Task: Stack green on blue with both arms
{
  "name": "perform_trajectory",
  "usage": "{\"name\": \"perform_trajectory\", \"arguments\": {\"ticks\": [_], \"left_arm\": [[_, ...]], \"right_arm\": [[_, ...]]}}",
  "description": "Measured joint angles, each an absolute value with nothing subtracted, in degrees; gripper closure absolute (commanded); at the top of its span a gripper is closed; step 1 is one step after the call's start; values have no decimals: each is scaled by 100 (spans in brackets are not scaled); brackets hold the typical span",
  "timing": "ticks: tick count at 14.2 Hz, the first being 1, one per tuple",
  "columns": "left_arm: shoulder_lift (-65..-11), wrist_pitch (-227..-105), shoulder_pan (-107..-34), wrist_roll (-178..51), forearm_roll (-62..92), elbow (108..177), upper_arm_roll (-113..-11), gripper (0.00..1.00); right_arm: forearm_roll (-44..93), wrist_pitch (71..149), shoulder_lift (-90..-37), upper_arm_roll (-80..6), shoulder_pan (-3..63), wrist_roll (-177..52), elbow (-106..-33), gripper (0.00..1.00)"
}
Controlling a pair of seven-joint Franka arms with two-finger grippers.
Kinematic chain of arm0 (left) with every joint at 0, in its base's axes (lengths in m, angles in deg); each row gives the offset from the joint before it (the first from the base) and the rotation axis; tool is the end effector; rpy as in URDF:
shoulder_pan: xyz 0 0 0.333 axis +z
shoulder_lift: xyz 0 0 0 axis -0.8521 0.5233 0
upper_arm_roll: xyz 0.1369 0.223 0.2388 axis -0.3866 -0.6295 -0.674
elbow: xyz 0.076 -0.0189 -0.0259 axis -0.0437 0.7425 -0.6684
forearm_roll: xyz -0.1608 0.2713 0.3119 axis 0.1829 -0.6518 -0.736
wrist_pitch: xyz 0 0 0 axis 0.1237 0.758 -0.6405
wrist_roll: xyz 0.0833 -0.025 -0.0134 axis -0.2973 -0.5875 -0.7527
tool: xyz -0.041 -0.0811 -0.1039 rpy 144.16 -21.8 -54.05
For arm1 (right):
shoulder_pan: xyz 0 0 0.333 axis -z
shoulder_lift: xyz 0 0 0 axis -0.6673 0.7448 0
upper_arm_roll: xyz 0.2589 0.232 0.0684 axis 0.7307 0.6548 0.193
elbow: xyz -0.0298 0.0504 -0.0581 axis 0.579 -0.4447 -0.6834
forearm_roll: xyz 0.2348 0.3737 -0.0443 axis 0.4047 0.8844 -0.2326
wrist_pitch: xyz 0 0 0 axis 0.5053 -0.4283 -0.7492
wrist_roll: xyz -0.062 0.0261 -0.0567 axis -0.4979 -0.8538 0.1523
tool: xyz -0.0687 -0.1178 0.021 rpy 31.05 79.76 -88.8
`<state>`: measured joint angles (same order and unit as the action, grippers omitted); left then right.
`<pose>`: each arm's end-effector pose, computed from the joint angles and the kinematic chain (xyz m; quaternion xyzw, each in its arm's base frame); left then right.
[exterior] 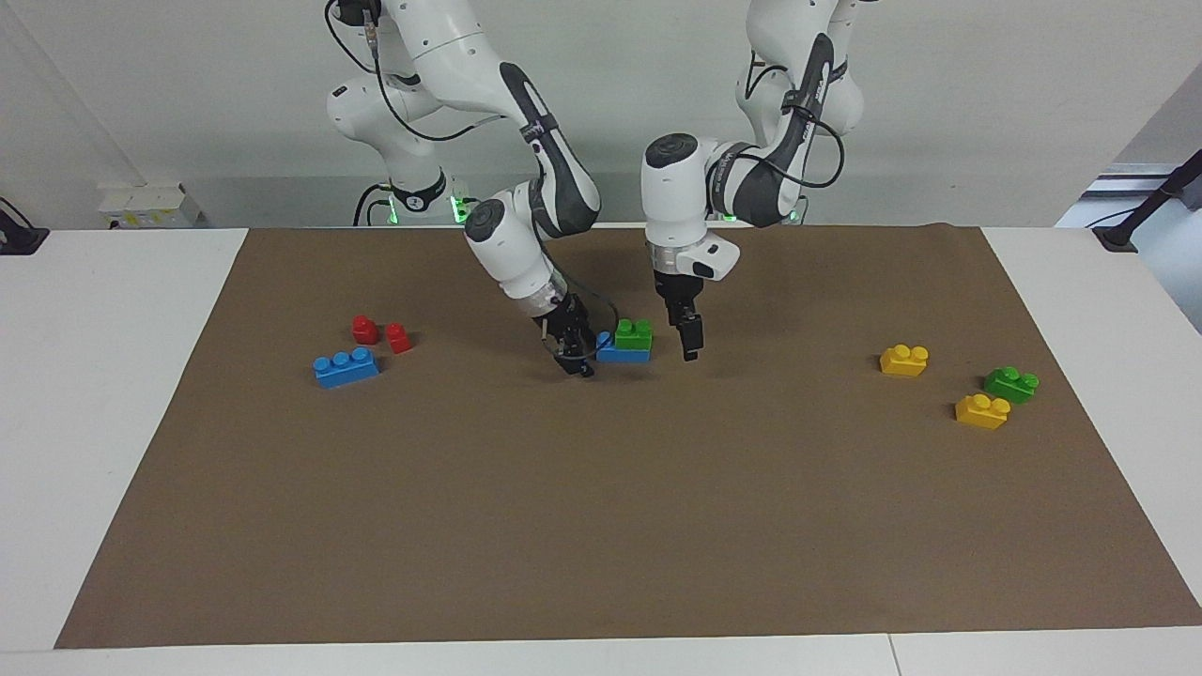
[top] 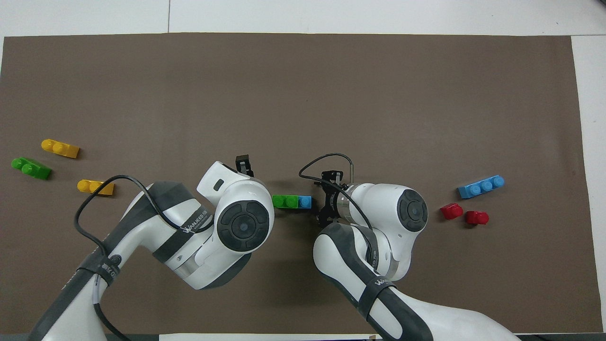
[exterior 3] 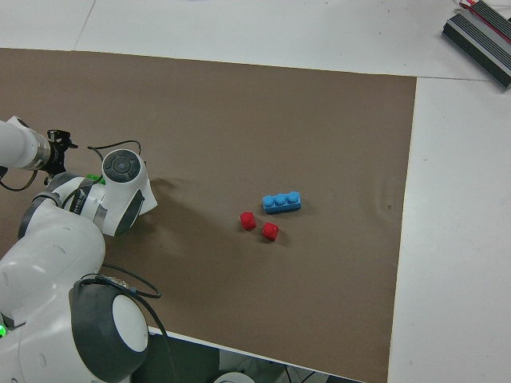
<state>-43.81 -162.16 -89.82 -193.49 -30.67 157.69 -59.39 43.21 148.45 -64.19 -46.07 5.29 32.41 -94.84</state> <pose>0.4908 -0.3499 0.3503 0.6677 0.7306 0.1323 0.0542 0.5074 0.3288 0.2334 -0.6557 0.7196 0.1316 0.1868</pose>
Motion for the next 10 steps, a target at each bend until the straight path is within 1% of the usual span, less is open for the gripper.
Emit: {"name": "perform_trajectory", "arguments": {"ticks": [2,3,5,6,8,10], "left_arm": [[-4476,-16141,-8752,-19124,-3067,15731,-5941,0],[-4534,-16087,-8621,-19006,-3067,15720,-5948,0],[-4613,-15968,-8363,-18685,-3057,15697,-5956,0],[-4626,-15898,-8240,-18452,-3017,15656,-5960,0],[-4629,-15726,-7935,-17727,-2844,15501,-5966,0],[-4631,-15579,-7567,-16902,-2718,15339,-5973,0]], "right_arm": [[4317,14495,-6455,-4610,792,3008,-9487,19],[4315,14310,-6479,-4616,976,2777,-9491,16],[4274,13947,-6528,-4630,1406,2146,-9501,0],[4121,13767,-6558,-4656,1627,1768,-9508,0],[3400,13329,-6704,-4704,2014,1189,-9490,0],[2642,12626,-6952,-4707,2378,896,-9315,0]]}}
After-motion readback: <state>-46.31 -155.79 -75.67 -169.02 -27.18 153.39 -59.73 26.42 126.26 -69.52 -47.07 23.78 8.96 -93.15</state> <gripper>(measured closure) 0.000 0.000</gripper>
